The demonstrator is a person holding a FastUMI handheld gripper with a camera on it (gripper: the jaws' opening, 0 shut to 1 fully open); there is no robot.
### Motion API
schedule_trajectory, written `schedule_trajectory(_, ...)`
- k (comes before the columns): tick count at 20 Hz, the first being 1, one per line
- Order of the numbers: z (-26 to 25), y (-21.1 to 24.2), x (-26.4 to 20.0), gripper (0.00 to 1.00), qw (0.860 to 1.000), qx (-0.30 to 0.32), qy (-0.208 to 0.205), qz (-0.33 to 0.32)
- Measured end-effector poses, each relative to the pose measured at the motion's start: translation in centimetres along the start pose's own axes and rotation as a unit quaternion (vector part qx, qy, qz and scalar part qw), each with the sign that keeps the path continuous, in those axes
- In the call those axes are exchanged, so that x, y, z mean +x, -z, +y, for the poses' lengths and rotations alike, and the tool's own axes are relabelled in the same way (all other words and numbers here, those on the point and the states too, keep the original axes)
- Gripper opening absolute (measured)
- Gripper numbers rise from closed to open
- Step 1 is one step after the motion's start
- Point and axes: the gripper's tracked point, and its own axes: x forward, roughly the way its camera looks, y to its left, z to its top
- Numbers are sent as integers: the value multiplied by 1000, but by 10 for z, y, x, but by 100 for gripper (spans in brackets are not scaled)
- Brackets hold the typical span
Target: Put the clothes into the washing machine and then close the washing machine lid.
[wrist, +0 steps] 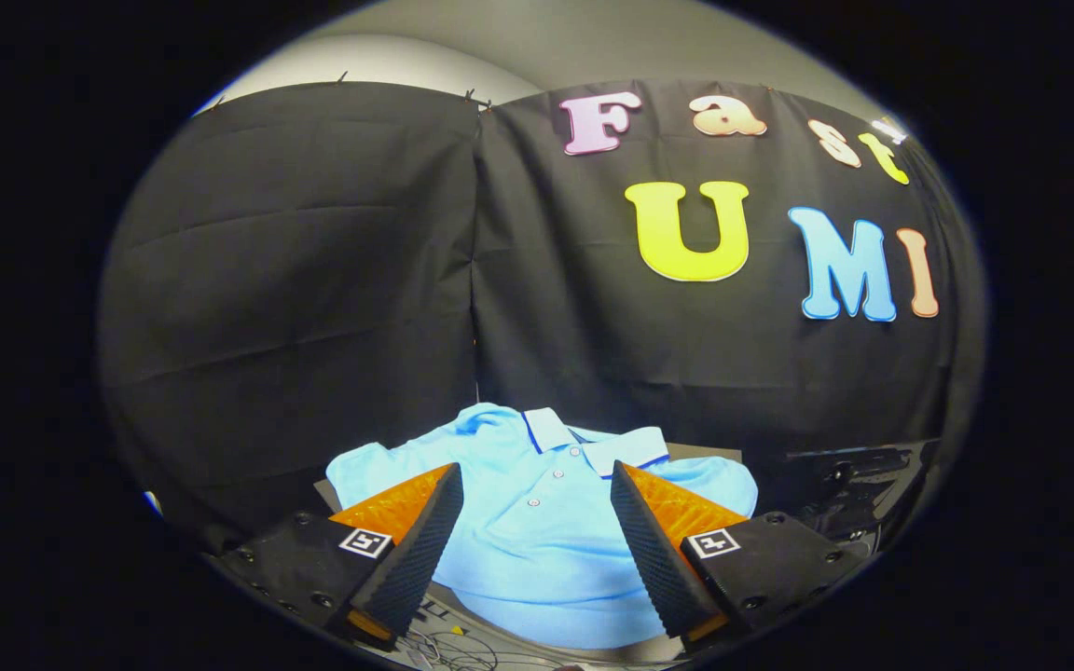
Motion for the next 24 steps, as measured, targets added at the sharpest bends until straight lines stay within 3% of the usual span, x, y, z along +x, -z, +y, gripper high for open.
schedule_trajectory(13,-2,14,79,99,996,-6,4,92)
schedule_trajectory(24,-8,57,103,99,979,-22,6,203)
